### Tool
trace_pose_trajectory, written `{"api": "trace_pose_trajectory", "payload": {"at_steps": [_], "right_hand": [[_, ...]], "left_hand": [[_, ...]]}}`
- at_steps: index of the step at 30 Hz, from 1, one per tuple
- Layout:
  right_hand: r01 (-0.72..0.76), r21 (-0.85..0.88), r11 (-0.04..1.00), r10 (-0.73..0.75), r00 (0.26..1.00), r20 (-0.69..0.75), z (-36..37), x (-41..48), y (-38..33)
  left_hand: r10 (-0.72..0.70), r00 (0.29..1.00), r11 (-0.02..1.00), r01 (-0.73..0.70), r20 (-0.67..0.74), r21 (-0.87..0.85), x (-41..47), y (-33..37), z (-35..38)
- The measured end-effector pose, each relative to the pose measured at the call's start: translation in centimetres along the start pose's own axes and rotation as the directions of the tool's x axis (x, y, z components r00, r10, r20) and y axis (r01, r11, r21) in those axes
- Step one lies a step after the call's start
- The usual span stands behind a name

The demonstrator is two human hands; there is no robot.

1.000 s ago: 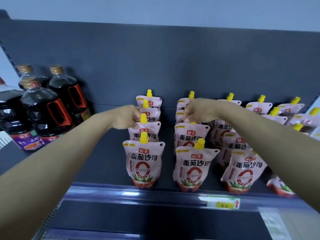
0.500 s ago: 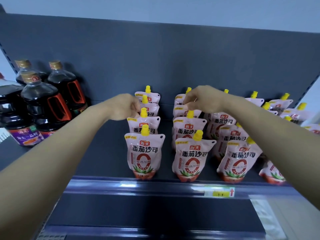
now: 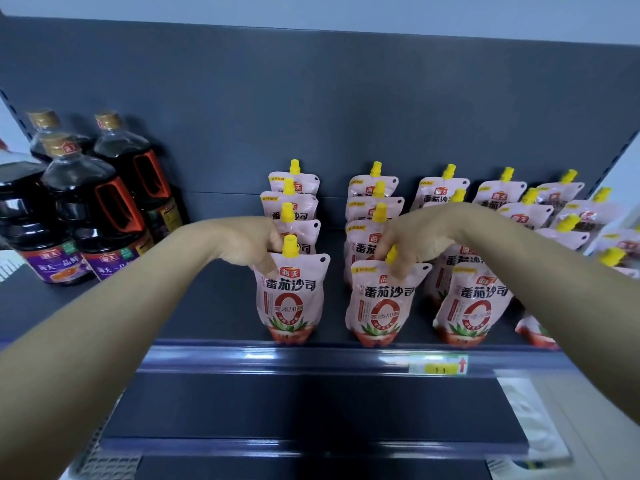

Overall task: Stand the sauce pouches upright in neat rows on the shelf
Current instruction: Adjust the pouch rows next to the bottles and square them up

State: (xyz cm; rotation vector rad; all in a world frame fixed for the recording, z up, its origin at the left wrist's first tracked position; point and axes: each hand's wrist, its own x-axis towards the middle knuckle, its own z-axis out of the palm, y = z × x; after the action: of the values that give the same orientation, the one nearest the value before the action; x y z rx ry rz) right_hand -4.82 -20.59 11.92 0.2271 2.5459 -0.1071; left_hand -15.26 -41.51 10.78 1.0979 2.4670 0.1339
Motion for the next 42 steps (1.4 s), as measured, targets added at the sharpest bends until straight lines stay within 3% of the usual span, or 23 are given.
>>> {"api": "trace_pose_trajectory", "payload": {"at_steps": [8, 15, 19, 22, 26, 30, 35, 42], "right_hand": [[0.003, 0.060, 0.998, 0.001, 0.998, -0.070, 0.5, 0.2, -0.3], [0.045, 0.027, 0.999, -0.044, 0.999, -0.028, 0.2, -0.3, -0.8], [0.119, 0.077, 0.990, -0.106, 0.982, -0.154, -0.6, -2.3, 0.1], [0.093, 0.052, 0.994, -0.074, 0.952, -0.297, -1.1, -4.7, 2.6], [-0.024, 0.003, 1.000, 0.024, 0.919, -0.393, -0.5, -7.8, 7.0], [-0.088, 0.057, 0.995, 0.099, 0.965, -0.244, 2.4, -8.7, 10.9], [-0.059, 0.121, 0.991, 0.093, 0.949, -0.303, 5.6, -7.2, 13.6], [-0.050, 0.039, 0.998, 0.060, 0.942, -0.329, 6.0, -6.7, 13.5]], "left_hand": [[-0.005, 1.000, 0.999, 0.005, 0.005, -0.045, 1.2, -1.5, 0.6], [0.017, 0.997, 0.992, -0.025, -0.069, -0.125, 0.0, -1.7, 0.8], [0.023, 0.956, 0.938, -0.122, -0.293, -0.324, -1.7, -0.3, -0.9], [0.093, 0.891, 0.894, -0.271, -0.444, -0.356, -1.8, 3.2, -1.3], [0.186, 0.917, 0.922, -0.287, -0.353, -0.260, 0.0, 8.8, 1.0], [0.197, 0.944, 0.956, -0.245, -0.265, -0.163, 1.9, 11.5, 3.2], [0.199, 0.928, 0.951, -0.260, -0.316, -0.166, 3.2, 12.6, 4.7], [0.144, 0.928, 0.960, -0.215, -0.345, -0.179, 3.6, 13.2, 5.0]]}}
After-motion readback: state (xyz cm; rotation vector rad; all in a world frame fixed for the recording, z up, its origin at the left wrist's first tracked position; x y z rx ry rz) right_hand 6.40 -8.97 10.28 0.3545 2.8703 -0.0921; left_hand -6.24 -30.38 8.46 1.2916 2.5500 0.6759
